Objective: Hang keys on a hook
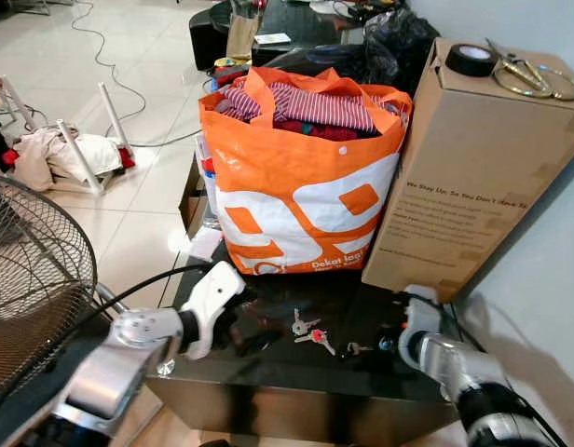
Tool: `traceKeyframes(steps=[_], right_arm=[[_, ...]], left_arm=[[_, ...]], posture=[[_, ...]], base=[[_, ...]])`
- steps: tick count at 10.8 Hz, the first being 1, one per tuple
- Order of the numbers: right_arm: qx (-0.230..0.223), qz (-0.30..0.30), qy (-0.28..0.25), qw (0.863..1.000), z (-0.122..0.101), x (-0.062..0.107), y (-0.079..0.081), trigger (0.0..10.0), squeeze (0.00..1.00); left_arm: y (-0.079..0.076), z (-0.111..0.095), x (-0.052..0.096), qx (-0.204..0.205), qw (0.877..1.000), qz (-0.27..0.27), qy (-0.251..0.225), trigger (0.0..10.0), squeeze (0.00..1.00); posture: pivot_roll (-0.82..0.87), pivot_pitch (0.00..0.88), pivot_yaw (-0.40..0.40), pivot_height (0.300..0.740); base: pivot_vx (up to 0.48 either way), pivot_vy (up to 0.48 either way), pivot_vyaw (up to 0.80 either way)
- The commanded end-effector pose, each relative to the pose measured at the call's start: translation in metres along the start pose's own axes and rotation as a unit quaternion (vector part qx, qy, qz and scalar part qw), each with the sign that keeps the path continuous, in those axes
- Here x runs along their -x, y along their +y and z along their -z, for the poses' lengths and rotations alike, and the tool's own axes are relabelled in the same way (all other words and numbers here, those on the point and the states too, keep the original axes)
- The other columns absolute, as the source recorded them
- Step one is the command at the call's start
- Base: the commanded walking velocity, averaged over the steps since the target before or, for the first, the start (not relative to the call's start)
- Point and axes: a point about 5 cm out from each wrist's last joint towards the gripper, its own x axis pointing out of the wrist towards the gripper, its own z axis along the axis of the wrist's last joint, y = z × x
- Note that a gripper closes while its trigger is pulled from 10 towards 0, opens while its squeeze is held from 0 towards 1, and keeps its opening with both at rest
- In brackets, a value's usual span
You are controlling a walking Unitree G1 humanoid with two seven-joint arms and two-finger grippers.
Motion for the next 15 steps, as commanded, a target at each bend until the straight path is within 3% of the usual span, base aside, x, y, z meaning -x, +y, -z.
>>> traceKeyframes(steps=[1, 4, 6, 8, 9, 10, 11, 12, 13, 14, 15], right_arm=[[-0.003, 0.003, -0.014, 1.000, -0.005, 0.005, -0.005, 0.0, 0.00], [-0.003, 0.011, -0.050, 0.999, -0.011, 0.018, -0.003, 0.0, 0.00], [-0.002, -0.005, -0.134, 0.991, -0.033, 0.042, 0.006, 0.0, 0.00], [0.022, -0.041, -0.285, 0.957, -0.060, 0.082, 0.025, 0.0, 0.00], [0.023, -0.057, -0.296, 0.953, -0.062, 0.091, 0.030, 0.0, 0.00], [0.052, -0.073, -0.360, 0.929, -0.071, 0.110, 0.040, 0.0, 0.00], [0.057, -0.085, -0.387, 0.916, -0.075, 0.115, 0.047, 0.0, 0.00], [0.061, -0.085, -0.393, 0.914, -0.075, 0.115, 0.049, 0.0, 0.00], [0.068, -0.075, -0.393, 0.914, -0.075, 0.115, 0.051, 0.7, 0.00], [0.069, -0.055, -0.398, 0.913, -0.077, 0.116, 0.052, 10.0, 0.00], [0.074, -0.051, -0.397, 0.913, -0.077, 0.114, 0.055, 10.0, 0.00]], left_arm=[[0.006, 0.000, 0.002, 0.006, 1.000, -0.023, -0.007, 10.0, 0.00], [0.015, -0.006, 0.002, -0.007, 0.999, -0.049, -0.014, 10.0, 0.00], [0.024, -0.019, 0.002, -0.049, 0.986, -0.145, -0.061, 10.0, 0.00], [0.023, -0.037, 0.007, -0.062, 0.970, -0.212, -0.105, 10.0, 0.00], [0.023, -0.041, 0.009, -0.063, 0.965, -0.225, -0.116, 10.0, 0.00], [0.025, -0.050, 0.009, -0.067, 0.957, -0.248, -0.135, 10.0, 0.00], [0.026, -0.053, 0.008, -0.067, 0.951, -0.265, -0.144, 10.0, 0.00], [0.026, -0.054, 0.008, -0.067, 0.949, -0.270, -0.145, 10.0, 0.00], [0.026, -0.054, 0.009, -0.066, 0.946, -0.280, -0.148, 10.0, 0.00], [0.026, -0.054, 0.010, -0.065, 0.945, -0.285, -0.149, 10.0, 0.00], [0.027, -0.053, 0.011, -0.064, 0.943, -0.291, -0.148, 10.0, 0.00]], posture=[[-0.05, 0.000, 0.024, 0.740], [-0.06, 0.000, 0.051, 0.740], [-0.06, 0.000, 0.057, 0.740], [-0.07, 0.000, 0.057, 0.740], [-0.07, 0.000, 0.057, 0.740], [-0.06, 0.000, 0.047, 0.740], [-0.06, 0.000, 0.042, 0.740], [-0.06, 0.000, 0.041, 0.740], [-0.06, 0.000, 0.044, 0.740], [-0.06, 0.000, 0.040, 0.740], [-0.05, 0.000, 0.036, 0.740]], base=[[0.000, 0.000, 0.00], [0.000, 0.000, 0.00], [0.000, 0.000, 0.00], [0.000, 0.000, 0.00], [0.000, 0.000, 0.00], [0.000, 0.000, 0.00], [0.000, 0.000, 0.00], [0.000, 0.000, 0.00], [0.000, 0.000, 0.00], [0.000, 0.000, 0.00], [0.000, 0.000, 0.00]])
